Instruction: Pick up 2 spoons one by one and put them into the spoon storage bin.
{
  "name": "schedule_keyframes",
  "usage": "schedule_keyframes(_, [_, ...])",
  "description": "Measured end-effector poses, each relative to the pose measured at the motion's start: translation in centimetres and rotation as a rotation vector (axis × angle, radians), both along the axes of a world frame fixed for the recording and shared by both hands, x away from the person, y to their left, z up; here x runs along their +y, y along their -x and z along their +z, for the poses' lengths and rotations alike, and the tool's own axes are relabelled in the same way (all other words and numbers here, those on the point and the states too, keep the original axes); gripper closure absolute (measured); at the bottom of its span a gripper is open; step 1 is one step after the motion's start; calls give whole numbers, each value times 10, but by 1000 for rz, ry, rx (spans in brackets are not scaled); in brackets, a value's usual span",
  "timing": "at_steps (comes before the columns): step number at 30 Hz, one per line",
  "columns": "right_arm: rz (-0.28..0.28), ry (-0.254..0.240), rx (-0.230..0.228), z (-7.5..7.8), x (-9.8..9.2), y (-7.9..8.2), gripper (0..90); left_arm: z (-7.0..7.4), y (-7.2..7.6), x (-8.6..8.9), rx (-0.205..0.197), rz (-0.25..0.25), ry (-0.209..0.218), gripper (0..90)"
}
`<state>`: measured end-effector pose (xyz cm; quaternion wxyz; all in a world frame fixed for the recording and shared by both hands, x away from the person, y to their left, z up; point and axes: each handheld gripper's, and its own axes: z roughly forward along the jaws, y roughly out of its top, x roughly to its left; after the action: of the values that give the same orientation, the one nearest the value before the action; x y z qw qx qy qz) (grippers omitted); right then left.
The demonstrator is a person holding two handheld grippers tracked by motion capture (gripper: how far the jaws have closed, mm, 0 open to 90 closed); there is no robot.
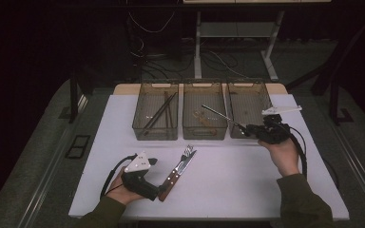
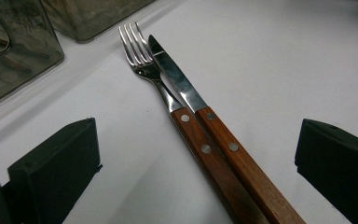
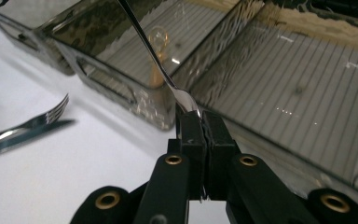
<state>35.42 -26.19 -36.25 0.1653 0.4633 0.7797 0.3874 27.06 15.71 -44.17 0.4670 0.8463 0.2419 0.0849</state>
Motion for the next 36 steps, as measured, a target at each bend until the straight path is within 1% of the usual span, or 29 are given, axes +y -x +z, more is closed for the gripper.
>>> schedule_keyframes(3, [-14, 12, 0, 3, 9, -10, 885, 0, 0, 0, 0, -3, -1, 0])
schedule_keyframes(10, [-52, 29, 24, 7, 30, -35, 885, 0, 0, 0, 1, -7, 1, 0])
schedule_keyframes(12, [-54, 29, 27, 7, 36, -42, 885, 0, 0, -1, 2, -9, 2, 0])
schedule_keyframes(19, [-68, 55, 48, 4, 57, -63, 885, 0, 0, -2, 1, -15, 6, 0])
schedule_keyframes(25, [-77, 66, 68, -3, 69, -70, 885, 0, 0, -2, 2, -17, 9, 0])
schedule_keyframes(29, [-68, 80, 83, -9, 74, -72, 883, 0, 0, -2, 3, -17, 9, 0])
schedule_keyframes(31, [-70, 89, 82, -11, 76, -73, 879, 0, 0, -2, 3, -18, 9, 0])
schedule_keyframes(32, [-63, 94, 84, -11, 77, -73, 874, 0, 0, -2, 2, -18, 8, 0])
schedule_keyframes(33, [-66, 97, 76, -12, 77, -73, 872, 0, 0, -2, 2, -18, 9, 0])
schedule_keyframes(36, [-57, 92, 64, -10, 77, -72, 812, 0, 0, -2, 2, -19, 9, 0])
